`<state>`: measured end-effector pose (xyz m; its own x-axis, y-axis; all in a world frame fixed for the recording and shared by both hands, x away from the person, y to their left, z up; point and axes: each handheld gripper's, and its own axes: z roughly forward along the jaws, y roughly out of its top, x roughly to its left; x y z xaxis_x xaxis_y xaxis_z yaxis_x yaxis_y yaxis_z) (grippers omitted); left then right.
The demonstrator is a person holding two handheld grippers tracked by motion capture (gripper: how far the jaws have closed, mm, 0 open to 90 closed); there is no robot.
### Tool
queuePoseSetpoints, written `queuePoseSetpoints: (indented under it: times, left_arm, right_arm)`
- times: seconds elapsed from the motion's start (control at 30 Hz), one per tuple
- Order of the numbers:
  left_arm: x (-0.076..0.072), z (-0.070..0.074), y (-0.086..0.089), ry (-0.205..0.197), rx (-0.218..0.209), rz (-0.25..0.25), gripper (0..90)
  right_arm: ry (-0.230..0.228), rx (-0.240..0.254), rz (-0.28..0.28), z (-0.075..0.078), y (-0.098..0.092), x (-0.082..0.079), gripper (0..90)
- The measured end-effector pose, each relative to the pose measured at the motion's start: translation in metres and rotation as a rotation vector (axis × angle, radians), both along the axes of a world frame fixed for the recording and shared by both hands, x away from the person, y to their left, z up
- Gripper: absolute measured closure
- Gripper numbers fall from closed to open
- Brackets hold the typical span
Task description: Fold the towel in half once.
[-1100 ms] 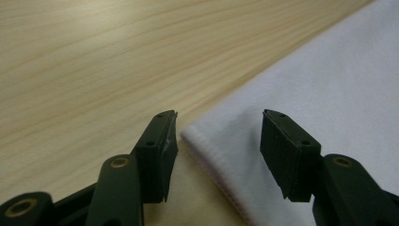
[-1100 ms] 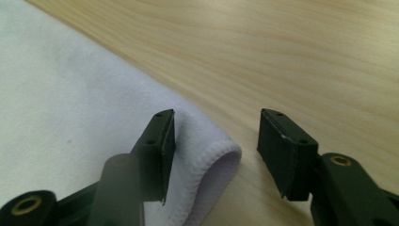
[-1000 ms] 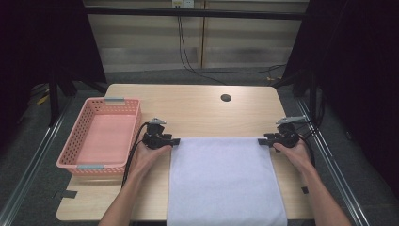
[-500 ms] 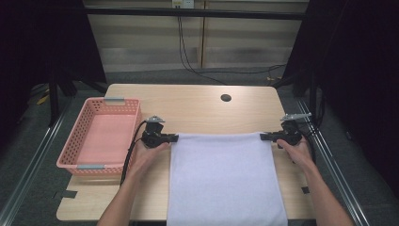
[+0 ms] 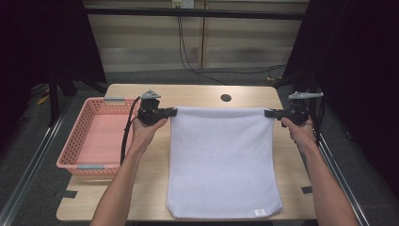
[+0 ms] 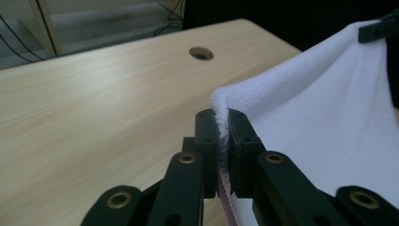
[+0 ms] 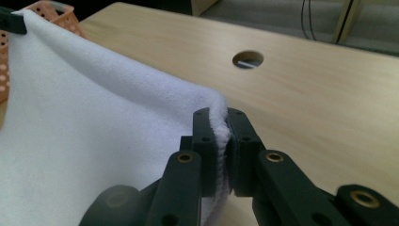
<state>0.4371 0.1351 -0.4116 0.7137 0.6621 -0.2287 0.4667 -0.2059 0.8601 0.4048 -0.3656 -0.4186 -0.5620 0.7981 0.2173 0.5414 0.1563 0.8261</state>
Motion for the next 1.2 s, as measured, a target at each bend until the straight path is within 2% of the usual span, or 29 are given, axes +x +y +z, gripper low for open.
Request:
queuePoseSetpoints:
  times: [0.03, 0.07, 0.1, 0.13, 0.17, 0.23, 0.27, 0.37, 0.43, 0.5, 0.67, 0.77, 0.83, 0.97, 1.03, 1.1, 1.13, 1.2]
  left_arm:
    - [0.0, 0.002, 0.0, -0.018, 0.009, 0.011, 84.2]
    - [0.0, 0.004, -0.001, -0.02, 0.023, 0.006, 84.3]
    - [-0.002, 0.005, -0.001, -0.027, 0.02, -0.001, 84.3]
    - [-0.005, 0.006, 0.001, -0.035, 0.011, -0.008, 84.3]
    - [-0.009, 0.005, 0.003, -0.032, -0.007, -0.012, 84.3]
    - [-0.017, 0.004, 0.007, -0.037, 0.017, -0.028, 84.4]
    - [-0.022, 0.003, 0.009, -0.034, 0.013, -0.04, 84.4]
    - [-0.042, 0.002, 0.015, -0.027, -0.044, -0.078, 84.5]
    - [-0.057, 0.002, 0.016, -0.042, -0.026, -0.11, 84.5]
    - [-0.07, 0.004, 0.018, -0.047, -0.047, -0.123, 84.4]
    - [-0.1, 0.006, 0.021, -0.06, -0.032, -0.152, 84.2]
    - [-0.117, -0.004, 0.02, -0.043, -0.014, -0.182, 84.1]
    - [-0.126, -0.013, 0.02, -0.028, 0.007, -0.202, 84.1]
    - [-0.139, -0.031, 0.023, 0.018, 0.019, -0.222, 83.8]
    - [-0.146, -0.039, 0.024, 0.042, 0.042, -0.228, 83.5]
    - [-0.153, -0.046, 0.026, 0.051, 0.041, -0.241, 83.5]
    - [-0.156, -0.048, 0.026, 0.061, 0.047, -0.243, 83.6]
    - [-0.162, -0.049, 0.03, 0.069, 0.029, -0.252, 83.8]
  right_arm:
    - [-0.027, 0.009, -0.008, 0.004, 0.0, 0.001, 84.1]
    - [-0.058, 0.021, -0.013, 0.01, 0.0, 0.0, 84.3]
    - [-0.085, 0.035, -0.009, 0.015, 0.0, -0.002, 84.3]
    - [-0.091, 0.039, -0.001, 0.019, 0.001, -0.004, 84.3]
    - [-0.093, 0.03, 0.01, 0.021, 0.002, -0.007, 84.4]
    - [-0.097, 0.024, 0.03, 0.021, 0.002, -0.016, 84.4]
    - [-0.093, 0.023, 0.044, 0.021, 0.002, -0.022, 84.4]
    - [-0.093, 0.017, 0.089, 0.018, 0.001, -0.046, 84.3]
    - [-0.095, 0.023, 0.115, 0.017, -0.002, -0.061, 84.3]
    - [-0.096, 0.019, 0.138, 0.019, -0.004, -0.077, 84.2]
    - [-0.098, 0.001, 0.182, 0.017, -0.003, -0.113, 83.9]
    - [-0.083, 0.02, 0.192, 0.005, -0.004, -0.13, 83.5]
    - [-0.053, -0.003, 0.204, -0.006, -0.002, -0.139, 83.1]
    - [-0.003, -0.009, 0.237, -0.026, 0.0, -0.156, 81.2]
    - [0.031, -0.019, 0.264, -0.033, 0.0, -0.165, 79.4]
    - [0.062, -0.031, 0.287, -0.038, 0.001, -0.173, 80.7]
    - [0.06, -0.045, 0.29, -0.04, 0.001, -0.178, 81.0]
    - [0.055, -0.036, 0.294, -0.041, 0.0, -0.187, 81.2]
